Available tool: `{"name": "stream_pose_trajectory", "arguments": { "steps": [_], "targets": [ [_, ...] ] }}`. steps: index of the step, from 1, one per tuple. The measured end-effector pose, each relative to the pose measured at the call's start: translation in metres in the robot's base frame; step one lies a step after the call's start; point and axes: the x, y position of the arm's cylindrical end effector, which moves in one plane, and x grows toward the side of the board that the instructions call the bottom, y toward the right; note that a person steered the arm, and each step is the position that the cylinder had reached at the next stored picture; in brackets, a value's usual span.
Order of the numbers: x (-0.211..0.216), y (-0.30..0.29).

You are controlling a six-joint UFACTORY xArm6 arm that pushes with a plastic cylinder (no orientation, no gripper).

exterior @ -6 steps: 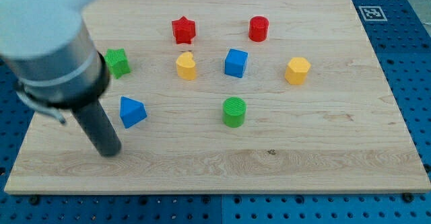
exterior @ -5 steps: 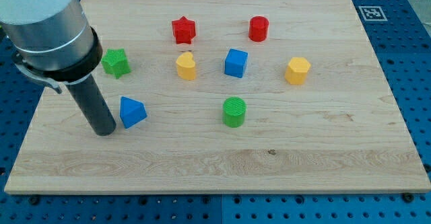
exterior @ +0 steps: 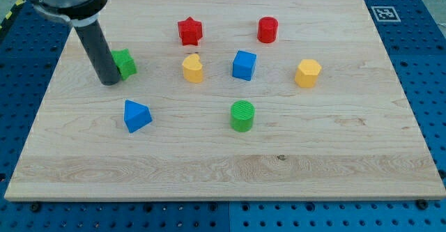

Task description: Push the green star to the left of the red star

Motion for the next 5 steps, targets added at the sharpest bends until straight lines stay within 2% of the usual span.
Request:
{"name": "stream_pose_trajectory", "arguments": {
  "steps": [2,5],
  "targets": [
    [-0.02,0.001],
    [-0.015,0.039]
  ]
}}
